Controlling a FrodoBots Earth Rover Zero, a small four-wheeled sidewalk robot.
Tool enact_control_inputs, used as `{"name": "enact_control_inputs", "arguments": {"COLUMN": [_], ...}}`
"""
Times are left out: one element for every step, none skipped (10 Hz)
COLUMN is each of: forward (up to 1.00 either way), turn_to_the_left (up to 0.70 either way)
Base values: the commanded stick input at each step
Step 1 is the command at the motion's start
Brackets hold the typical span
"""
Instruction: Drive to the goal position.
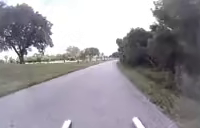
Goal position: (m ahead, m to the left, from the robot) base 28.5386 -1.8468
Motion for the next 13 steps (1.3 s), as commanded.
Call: {"name": "enact_control_inputs", "arguments": {"forward": [0.7, 0.7, 0.7, 0.7, 0.7, 0.7, 0.7, 0.7, 0.7, 0.7, 0.7, 0.7, 0.7], "turn_to_the_left": [0.01, 0.01, 0.01, 0.01, 0.01, 0.01, 0.01, 0.01, 0.01, 0.01, 0.01, 0.01, 0.01]}}
